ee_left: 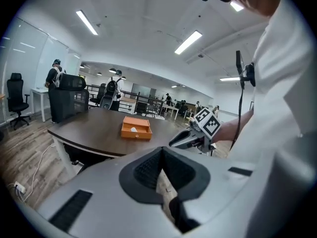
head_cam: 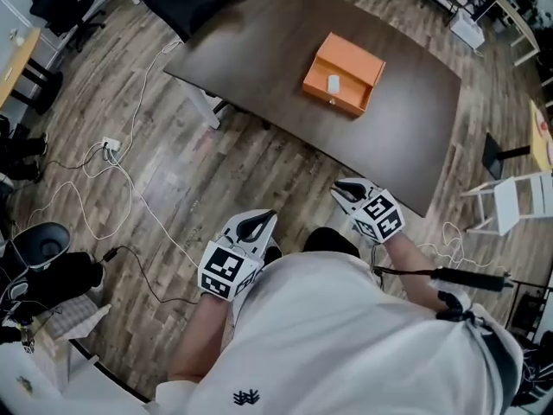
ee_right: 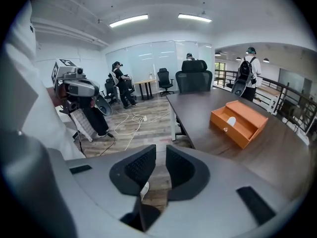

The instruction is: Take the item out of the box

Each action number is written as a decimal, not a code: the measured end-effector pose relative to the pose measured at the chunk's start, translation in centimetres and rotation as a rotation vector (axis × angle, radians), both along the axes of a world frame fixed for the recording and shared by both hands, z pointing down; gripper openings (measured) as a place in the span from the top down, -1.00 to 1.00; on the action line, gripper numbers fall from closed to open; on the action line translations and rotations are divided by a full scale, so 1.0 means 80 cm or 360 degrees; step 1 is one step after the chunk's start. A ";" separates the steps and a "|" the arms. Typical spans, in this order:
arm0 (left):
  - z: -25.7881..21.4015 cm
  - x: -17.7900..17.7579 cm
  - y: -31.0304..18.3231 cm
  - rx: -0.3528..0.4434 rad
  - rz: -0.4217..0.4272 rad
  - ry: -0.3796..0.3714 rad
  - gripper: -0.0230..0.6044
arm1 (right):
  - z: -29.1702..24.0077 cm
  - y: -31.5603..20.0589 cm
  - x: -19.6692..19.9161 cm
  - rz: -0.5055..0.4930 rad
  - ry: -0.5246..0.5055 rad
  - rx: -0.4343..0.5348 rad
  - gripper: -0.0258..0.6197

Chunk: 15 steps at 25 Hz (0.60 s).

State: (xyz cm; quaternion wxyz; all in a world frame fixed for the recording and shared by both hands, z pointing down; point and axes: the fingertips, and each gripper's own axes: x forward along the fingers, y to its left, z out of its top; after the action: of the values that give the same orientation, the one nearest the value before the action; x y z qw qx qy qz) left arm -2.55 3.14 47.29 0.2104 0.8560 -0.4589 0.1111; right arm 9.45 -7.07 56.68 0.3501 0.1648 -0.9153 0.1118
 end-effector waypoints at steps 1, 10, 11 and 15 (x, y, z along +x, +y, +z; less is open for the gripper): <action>0.006 -0.016 -0.004 -0.0015 0.0018 -0.0020 0.90 | 0.004 -0.009 -0.011 0.0029 0.0010 0.0001 0.74; 0.025 -0.086 -0.072 -0.0060 0.0011 0.0023 0.89 | 0.014 -0.149 -0.039 0.0354 0.0044 -0.0031 0.66; 0.024 -0.092 -0.084 -0.0058 0.0010 0.0013 0.89 | 0.015 -0.171 -0.041 0.0390 0.0040 -0.0035 0.65; 0.009 -0.122 -0.147 -0.0044 -0.0058 -0.0019 0.89 | 0.024 -0.276 -0.044 0.0524 0.0052 -0.0048 0.61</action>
State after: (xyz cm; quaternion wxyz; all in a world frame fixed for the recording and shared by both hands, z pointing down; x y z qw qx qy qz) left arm -12.29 -8.62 47.99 0.2215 0.8439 -0.4740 0.1186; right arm 5.94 -29.15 58.62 0.3445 0.3090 -0.8683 0.1785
